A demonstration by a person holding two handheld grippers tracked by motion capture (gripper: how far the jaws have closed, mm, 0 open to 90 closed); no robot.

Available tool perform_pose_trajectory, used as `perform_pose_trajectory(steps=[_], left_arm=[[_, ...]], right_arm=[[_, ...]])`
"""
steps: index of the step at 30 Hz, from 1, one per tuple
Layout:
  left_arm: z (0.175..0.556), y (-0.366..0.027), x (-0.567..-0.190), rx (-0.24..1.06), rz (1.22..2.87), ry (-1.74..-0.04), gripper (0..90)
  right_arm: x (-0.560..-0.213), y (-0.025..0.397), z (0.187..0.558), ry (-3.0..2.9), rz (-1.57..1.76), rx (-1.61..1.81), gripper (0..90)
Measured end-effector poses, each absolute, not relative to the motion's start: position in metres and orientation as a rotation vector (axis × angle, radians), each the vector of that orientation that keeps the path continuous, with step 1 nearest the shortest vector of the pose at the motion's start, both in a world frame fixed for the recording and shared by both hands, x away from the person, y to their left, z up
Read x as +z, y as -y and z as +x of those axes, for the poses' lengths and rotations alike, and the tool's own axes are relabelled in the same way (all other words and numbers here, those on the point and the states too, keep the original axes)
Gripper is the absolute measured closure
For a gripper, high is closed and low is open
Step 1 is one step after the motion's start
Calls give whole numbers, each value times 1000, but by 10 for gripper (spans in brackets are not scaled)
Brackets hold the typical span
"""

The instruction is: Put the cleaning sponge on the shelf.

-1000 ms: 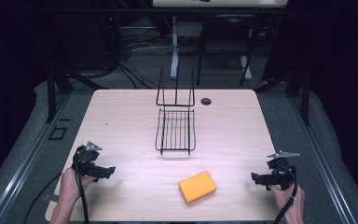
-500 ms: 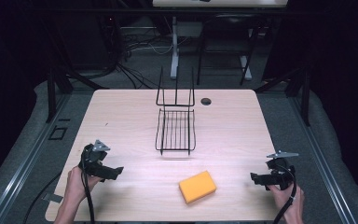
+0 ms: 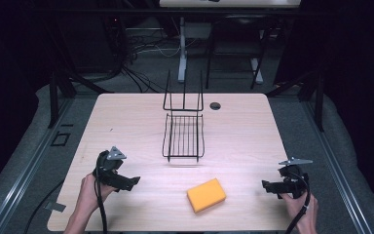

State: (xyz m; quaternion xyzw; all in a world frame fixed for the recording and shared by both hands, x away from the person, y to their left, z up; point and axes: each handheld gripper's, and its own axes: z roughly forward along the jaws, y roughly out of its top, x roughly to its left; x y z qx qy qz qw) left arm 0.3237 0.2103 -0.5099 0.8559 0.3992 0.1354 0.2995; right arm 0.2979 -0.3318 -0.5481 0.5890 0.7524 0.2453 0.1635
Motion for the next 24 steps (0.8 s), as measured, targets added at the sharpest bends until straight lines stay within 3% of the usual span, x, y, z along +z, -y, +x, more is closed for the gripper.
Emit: perform_pose_trajectory(steps=[24], left_arm=[[322, -141, -496, 230, 2330, -892, 0]], right_arm=[[-546, 331, 297, -2146, 1677, 722, 6]])
